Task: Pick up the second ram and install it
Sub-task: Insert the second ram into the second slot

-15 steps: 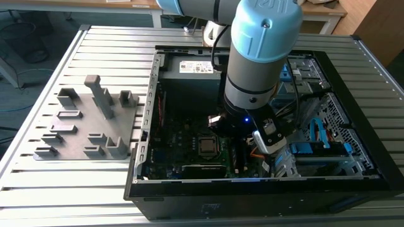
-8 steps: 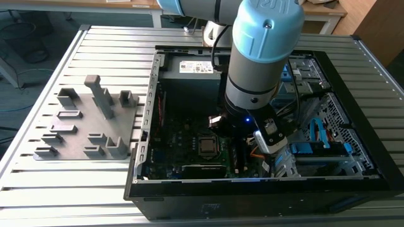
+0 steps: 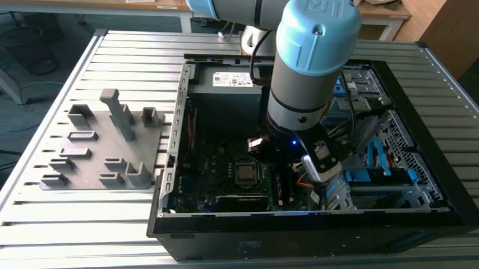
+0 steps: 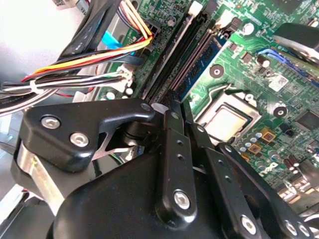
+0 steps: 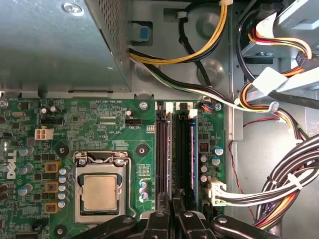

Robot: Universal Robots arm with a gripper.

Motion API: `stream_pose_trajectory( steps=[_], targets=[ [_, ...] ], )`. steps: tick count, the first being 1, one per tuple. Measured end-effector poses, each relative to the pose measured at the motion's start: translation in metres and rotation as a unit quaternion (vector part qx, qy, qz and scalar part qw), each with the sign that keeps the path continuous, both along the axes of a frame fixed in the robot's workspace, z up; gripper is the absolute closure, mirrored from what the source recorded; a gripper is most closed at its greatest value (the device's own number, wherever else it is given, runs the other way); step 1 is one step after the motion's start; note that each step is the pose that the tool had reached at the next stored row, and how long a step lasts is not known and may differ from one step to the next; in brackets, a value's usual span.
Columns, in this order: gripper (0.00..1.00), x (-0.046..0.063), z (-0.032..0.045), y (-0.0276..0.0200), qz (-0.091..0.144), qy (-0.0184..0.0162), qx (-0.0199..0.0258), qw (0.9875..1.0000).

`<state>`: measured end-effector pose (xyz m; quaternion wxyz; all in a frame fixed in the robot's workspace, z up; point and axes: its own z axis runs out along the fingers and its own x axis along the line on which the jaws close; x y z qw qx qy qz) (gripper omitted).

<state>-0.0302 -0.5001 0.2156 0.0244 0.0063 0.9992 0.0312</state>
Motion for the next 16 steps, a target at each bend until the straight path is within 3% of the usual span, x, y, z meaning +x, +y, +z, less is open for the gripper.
stream_pose_trajectory(
  steps=[16],
  targets=[
    [0.86,0.0008,-0.0024,0.0001,0.001,0.0005,-0.0028,1.0000]
  ],
)
